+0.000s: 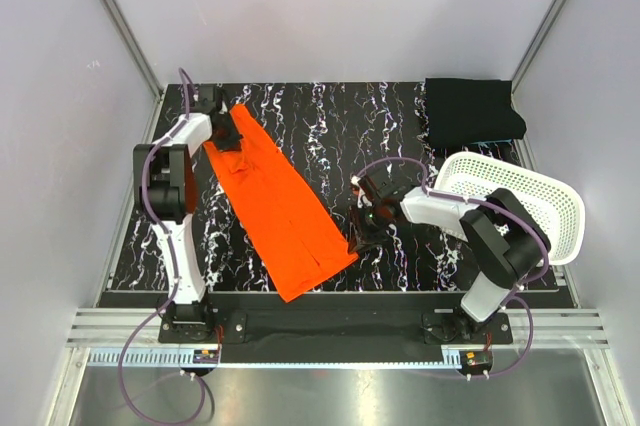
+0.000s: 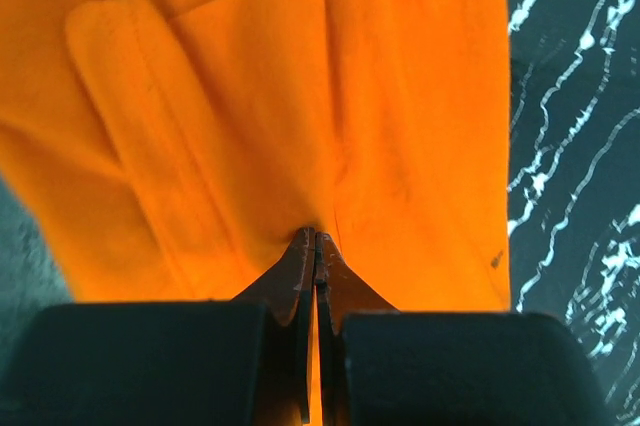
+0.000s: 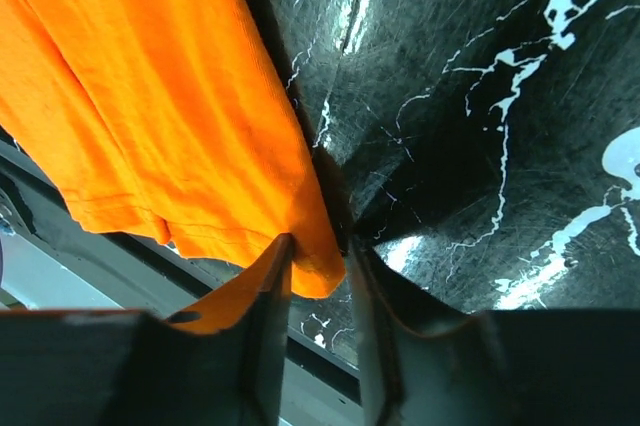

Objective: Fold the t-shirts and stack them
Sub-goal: Fold the tshirt

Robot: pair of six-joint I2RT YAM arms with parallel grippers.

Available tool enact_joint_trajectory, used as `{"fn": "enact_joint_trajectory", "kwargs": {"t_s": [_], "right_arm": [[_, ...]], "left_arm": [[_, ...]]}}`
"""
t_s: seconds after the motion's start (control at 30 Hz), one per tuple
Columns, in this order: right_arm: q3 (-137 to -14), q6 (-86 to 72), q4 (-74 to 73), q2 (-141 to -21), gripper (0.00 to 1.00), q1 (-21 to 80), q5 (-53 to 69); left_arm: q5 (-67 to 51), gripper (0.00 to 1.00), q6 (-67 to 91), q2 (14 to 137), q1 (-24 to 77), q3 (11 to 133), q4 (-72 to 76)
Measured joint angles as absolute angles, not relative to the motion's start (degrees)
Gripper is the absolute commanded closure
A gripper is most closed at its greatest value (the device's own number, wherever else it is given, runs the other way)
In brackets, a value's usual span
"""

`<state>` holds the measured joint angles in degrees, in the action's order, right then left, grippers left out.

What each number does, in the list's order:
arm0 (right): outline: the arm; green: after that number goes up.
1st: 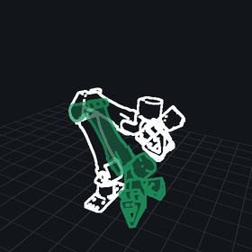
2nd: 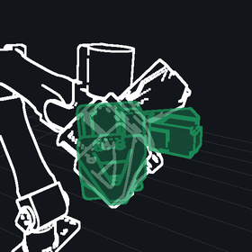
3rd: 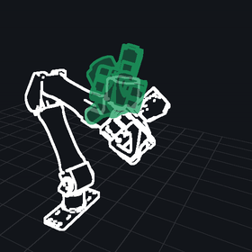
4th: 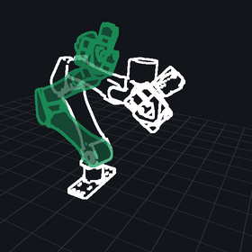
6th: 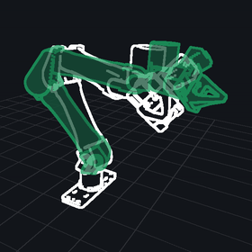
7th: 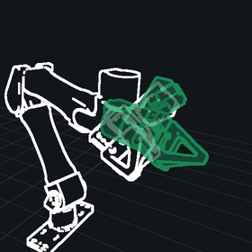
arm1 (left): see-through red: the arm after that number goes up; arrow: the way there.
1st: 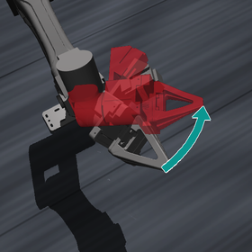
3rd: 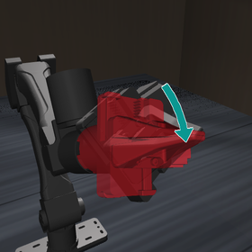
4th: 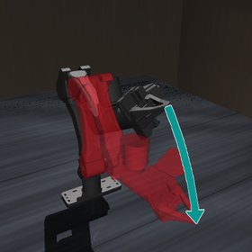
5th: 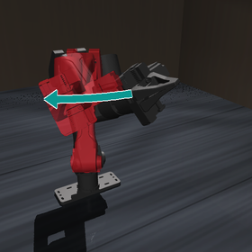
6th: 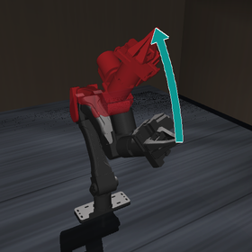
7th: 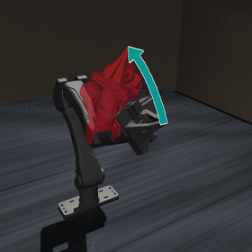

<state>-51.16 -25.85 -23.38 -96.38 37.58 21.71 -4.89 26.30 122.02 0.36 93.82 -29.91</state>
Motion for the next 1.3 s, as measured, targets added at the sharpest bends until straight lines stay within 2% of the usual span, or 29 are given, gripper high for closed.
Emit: {"fn": "enact_joint_trajectory", "kwargs": {"t_s": [0.03,0.07,0.17,0.47,0.6,0.8,1.0,1.13,1.3], "right_arm": [[-51.0,-25.9,-23.0,-96.4,0.73,37.6,21.7],[-50.7,-26.0,-22.6,-96.4,0.87,37.6,21.7],[-49.0,-27.2,-20.5,-96.1,1.0,37.6,21.7],[-37.9,-36.9,-13.9,-85.2,1.0,37.6,15.4],[-34.5,-42.4,-12.0,-81.7,0.98,37.6,12.9],[-30.4,-49.0,-11.8,-75.2,0.97,37.6,9.9],[-30.3,-53.4,-11.1,-74.6,0.99,37.6,8.5],[-30.3,-55.5,-9.9,-75.0,1.0,37.9,8.5],[-30.4,-56.5,-7.7,-76.0,1.0,39.9,8.0]], "left_arm": [[-5.0,1.0,26.3,122.8,0.4,94.3,-29.9],[-5.1,1.0,26.2,123.7,0.4,94.8,-29.9],[-5.7,1.0,26.2,125.7,0.4,95.8,-29.8],[-9.8,1.0,28.0,134.6,3.5,108.4,-27.8],[-12.2,1.0,29.8,139.2,8.3,113.6,-23.1],[-19.1,1.0,34.1,143.2,12.7,114.7,-12.0],[-26.9,0.88,37.1,147.1,13.3,116.1,-2.3],[-30.1,0.73,36.1,145.3,12.8,114.0,-1.3],[-28.7,0.72,31.8,132.3,10.2,103.7,-8.7]]}}
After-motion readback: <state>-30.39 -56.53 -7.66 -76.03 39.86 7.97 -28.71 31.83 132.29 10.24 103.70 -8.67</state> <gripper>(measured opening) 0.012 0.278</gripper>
